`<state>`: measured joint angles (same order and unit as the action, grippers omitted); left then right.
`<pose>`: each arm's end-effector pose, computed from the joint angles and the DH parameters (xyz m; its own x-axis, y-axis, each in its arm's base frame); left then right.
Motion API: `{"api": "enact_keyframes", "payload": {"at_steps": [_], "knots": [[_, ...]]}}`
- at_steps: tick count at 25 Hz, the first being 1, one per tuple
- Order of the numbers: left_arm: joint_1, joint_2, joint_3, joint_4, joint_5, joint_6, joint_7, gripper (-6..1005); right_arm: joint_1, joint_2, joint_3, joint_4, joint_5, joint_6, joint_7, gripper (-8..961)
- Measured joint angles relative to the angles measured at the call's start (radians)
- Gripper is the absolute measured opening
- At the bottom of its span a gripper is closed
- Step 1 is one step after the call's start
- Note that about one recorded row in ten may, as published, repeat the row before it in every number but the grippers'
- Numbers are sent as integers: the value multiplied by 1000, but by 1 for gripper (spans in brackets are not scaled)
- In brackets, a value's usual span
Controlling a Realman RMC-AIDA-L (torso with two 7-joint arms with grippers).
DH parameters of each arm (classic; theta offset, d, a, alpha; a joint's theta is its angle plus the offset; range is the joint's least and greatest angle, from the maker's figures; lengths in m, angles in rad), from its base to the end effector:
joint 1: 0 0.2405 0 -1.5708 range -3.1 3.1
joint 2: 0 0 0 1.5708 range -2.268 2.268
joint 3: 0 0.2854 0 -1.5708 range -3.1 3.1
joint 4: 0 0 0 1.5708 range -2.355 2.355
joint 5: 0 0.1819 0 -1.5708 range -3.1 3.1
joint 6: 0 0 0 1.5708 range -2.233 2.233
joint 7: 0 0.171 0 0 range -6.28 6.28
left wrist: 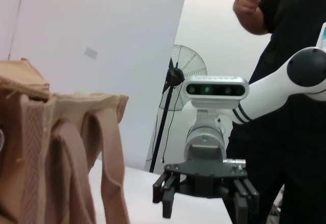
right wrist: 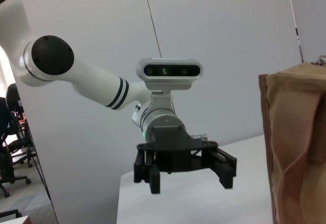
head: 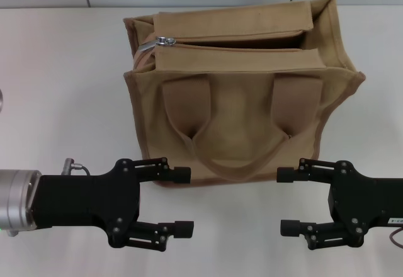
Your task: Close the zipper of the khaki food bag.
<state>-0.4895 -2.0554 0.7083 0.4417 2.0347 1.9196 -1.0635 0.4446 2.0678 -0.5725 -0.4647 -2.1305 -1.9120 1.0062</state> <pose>-0.2442 0.2448 -0.0497 0.7559 0.2326 0.6120 0.1809 -0.9726 0.1462 0.2615 0.2394 -0.0473 0.7583 -0.2145 -0.6155 -0.2264 -0.9722 0.0599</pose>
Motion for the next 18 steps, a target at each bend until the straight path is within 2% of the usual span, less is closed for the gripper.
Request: {"api": "enact_keyframes", "payload": {"at_steps": [6, 9, 10, 13, 15, 16, 18], "knots": [[26, 12, -4, 1, -78, 31, 19, 790, -2, 1, 3, 0, 7, 1, 0, 816], [59, 28, -5, 1, -175, 50, 45, 784, -7, 1, 5, 0, 19, 1, 0, 816], [87, 36, -8, 0, -263, 58, 60, 782, -8, 1, 7, 0, 21, 1, 0, 816], [114, 41, -23, -1, -341, 59, 68, 776, -9, 2, 8, 0, 21, 1, 0, 816], [147, 42, -92, -9, -428, 53, 76, 772, -10, 2, 10, 0, 21, 1, 0, 816], [147, 42, -92, -9, -428, 53, 76, 770, -10, 2, 11, 0, 22, 1, 0, 816], [161, 37, -174, -27, -458, 38, 85, 766, -10, 2, 14, 0, 22, 1, 0, 816]]}}
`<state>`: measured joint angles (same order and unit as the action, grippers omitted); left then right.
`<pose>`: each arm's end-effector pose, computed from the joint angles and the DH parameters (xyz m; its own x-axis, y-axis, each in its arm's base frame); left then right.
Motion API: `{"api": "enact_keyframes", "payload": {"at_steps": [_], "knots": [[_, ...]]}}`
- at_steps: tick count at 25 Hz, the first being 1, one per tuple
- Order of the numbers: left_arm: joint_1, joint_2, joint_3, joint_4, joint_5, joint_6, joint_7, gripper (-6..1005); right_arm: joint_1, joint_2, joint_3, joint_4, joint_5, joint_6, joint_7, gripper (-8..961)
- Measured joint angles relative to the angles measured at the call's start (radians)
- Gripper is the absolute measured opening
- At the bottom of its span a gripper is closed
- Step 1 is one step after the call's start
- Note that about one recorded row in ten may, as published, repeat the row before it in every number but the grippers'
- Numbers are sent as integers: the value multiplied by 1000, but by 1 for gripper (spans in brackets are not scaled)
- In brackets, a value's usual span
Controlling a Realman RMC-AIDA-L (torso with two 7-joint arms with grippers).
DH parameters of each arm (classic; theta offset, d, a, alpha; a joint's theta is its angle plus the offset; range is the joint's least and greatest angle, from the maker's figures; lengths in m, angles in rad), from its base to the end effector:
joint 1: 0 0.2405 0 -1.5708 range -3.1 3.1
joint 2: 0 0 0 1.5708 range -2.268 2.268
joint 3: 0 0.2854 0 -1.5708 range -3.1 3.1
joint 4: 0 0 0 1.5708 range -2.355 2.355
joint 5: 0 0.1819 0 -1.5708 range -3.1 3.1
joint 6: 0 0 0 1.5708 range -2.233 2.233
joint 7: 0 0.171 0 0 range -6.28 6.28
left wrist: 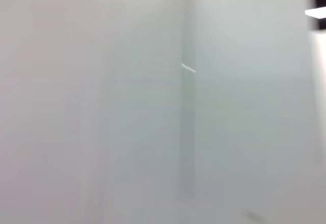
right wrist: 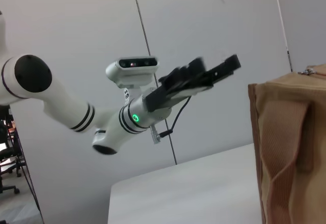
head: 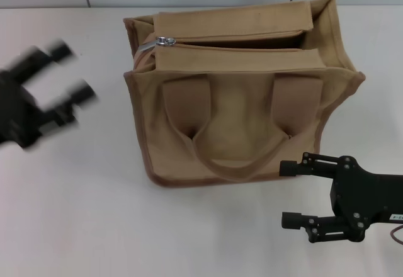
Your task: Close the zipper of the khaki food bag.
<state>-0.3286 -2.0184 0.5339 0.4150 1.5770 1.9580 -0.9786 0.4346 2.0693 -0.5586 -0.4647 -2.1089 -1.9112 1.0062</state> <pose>-0.2672 0.2601 0.0337 0.4855 -0.0557 0.8725 0.4088 -0.8677 -0.2828 0.2619 0.2405 -0.0448 0.7420 -0.2116 -0.6361 -0.2439 -0.9691 0.0378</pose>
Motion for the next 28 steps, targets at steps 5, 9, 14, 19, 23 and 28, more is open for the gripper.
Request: {"api": "enact_keyframes", "payload": {"at_steps": [5, 9, 14, 19, 23, 28], "knots": [[9, -2, -127, -32, 0, -97, 59, 757, 0, 0, 11, 0, 1, 0, 0, 817], [-21, 18, -61, -9, 121, -225, 89, 749, -1, 0, 12, 0, 2, 0, 0, 817], [-59, 24, -37, 1, 215, -244, 73, 739, -1, -1, 26, 0, 3, 0, 0, 817], [-69, 23, -35, 8, 216, -250, 73, 729, -1, -2, 30, 0, 3, 0, 0, 816], [-102, 8, -18, 10, 217, -306, 82, 721, -1, -2, 36, 0, 3, 1, 0, 817], [-139, -16, 4, 11, 218, -374, 90, 711, -2, -2, 37, 0, 3, 1, 0, 816]]}}
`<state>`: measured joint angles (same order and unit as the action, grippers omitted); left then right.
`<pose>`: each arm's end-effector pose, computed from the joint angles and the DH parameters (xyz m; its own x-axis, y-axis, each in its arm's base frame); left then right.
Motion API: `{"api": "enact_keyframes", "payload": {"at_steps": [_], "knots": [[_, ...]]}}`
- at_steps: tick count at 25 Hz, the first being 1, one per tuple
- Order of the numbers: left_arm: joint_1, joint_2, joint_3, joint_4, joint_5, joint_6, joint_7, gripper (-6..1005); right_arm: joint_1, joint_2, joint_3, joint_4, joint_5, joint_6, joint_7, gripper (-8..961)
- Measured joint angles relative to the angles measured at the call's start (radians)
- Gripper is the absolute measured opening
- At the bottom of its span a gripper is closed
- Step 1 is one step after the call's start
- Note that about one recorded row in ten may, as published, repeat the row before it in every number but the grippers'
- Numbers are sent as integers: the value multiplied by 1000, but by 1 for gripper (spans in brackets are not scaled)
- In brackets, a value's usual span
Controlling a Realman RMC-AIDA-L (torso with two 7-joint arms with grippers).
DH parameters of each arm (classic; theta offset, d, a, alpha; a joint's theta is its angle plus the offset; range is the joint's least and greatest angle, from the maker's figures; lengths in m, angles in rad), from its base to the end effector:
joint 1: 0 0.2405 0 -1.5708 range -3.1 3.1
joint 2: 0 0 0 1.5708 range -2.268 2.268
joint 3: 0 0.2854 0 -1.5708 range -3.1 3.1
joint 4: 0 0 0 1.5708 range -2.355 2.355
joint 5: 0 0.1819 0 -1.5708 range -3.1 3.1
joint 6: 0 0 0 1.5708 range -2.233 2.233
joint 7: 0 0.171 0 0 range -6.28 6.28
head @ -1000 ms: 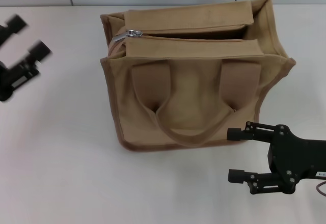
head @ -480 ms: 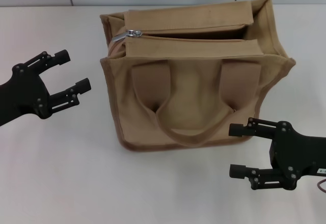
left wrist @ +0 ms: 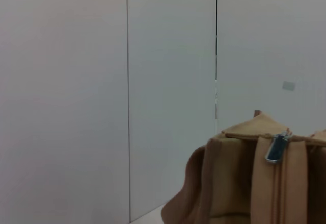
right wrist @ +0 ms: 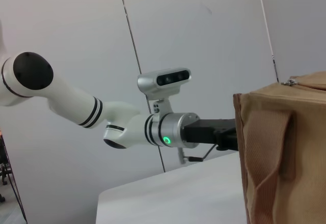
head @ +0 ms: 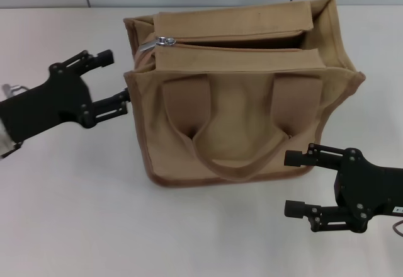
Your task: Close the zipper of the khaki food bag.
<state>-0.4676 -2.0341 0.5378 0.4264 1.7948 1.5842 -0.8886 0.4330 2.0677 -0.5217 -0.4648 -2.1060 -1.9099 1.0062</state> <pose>-0.2769 0.3230 -0.0130 0.7580 0.0220 0.6519 0.3713 -0.8362 -0.4036 0.2630 0.2445 -0.0405 0.7295 -0.2051 -0.6525 -0.2631 -0.9647 0.0091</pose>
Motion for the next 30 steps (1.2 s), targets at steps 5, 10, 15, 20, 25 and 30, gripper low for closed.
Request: {"api": "enact_keyframes", "payload": {"at_steps": [5, 10, 15, 20, 25, 30], "knots": [[-23, -13, 32, 5, 0, -49, 2, 701, -1, 1, 0, 0, 0, 0, 0, 817], [-20, -10, 38, 13, -13, -61, -3, 670, -5, 2, 3, 0, 0, 0, 0, 816], [-16, -9, 37, 14, -20, -53, -3, 557, -5, 2, 9, 0, 0, 0, 0, 816], [-16, -11, 37, 14, -21, -43, -4, 389, -5, 2, 11, 0, 0, -2, 0, 817], [-13, -10, 26, 14, -25, -23, -4, 173, -7, 2, 11, 0, 0, -1, 0, 816], [-9, -9, -19, 14, -26, 34, 0, 35, -9, 2, 11, 0, 0, -1, 0, 817]]}}
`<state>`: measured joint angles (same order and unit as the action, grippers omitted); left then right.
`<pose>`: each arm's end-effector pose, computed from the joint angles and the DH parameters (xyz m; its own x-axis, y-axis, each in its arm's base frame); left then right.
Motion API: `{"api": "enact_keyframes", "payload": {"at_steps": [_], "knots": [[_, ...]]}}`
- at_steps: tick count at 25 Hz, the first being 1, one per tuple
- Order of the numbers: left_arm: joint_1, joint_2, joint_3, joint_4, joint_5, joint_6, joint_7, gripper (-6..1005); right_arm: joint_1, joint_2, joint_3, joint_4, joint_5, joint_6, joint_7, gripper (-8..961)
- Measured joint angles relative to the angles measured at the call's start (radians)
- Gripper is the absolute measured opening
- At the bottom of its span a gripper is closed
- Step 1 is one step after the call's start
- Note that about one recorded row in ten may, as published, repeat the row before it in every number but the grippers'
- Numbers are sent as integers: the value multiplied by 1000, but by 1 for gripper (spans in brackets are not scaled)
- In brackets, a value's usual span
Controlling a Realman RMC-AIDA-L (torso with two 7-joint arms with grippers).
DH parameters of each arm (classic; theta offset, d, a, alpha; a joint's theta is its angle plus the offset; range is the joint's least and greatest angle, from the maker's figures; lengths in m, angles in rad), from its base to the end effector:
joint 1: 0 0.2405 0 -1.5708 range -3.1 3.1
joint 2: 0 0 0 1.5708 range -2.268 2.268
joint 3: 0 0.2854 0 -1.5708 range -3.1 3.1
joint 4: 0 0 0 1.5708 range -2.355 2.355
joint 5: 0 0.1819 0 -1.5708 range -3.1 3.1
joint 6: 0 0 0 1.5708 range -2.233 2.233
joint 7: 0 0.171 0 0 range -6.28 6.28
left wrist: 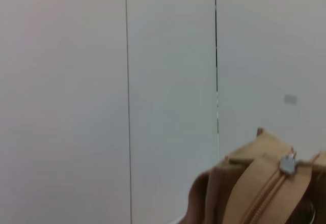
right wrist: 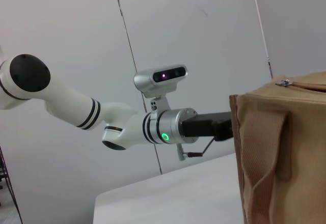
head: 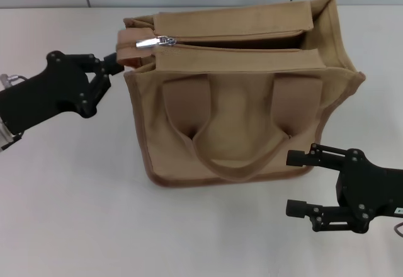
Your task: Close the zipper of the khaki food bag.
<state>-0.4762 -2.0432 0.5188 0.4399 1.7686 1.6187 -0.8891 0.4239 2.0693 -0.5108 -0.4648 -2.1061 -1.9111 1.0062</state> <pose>-0.2667 0.3255 -0.0076 0.7301 -0.0186 0.6831 0.3630 -0.8363 -0.4108 0.2649 0.2428 -0.0399 0.7226 -0.2102 -0.6586 -0.2762 -0.9611 0.0037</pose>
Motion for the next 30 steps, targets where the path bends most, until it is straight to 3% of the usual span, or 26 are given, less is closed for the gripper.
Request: {"api": "enact_keyframes", "payload": {"at_steps": [8, 14, 22, 30], "knots": [[3, 2, -64, -1, 0, 125, -1, -2, -1, 4, 2, 0, 2, -11, 0, 817], [0, -2, -78, -1, 0, 241, 10, -2, 8, 6, 0, 0, 40, -94, 2, 816], [-10, -18, -74, 10, 3, 240, 25, -1, 21, 6, 0, 9, 79, -157, 11, 817], [46, 10, -108, 4, 2, 156, 10, -1, 15, 5, 1, 13, 80, -108, 11, 817]]}}
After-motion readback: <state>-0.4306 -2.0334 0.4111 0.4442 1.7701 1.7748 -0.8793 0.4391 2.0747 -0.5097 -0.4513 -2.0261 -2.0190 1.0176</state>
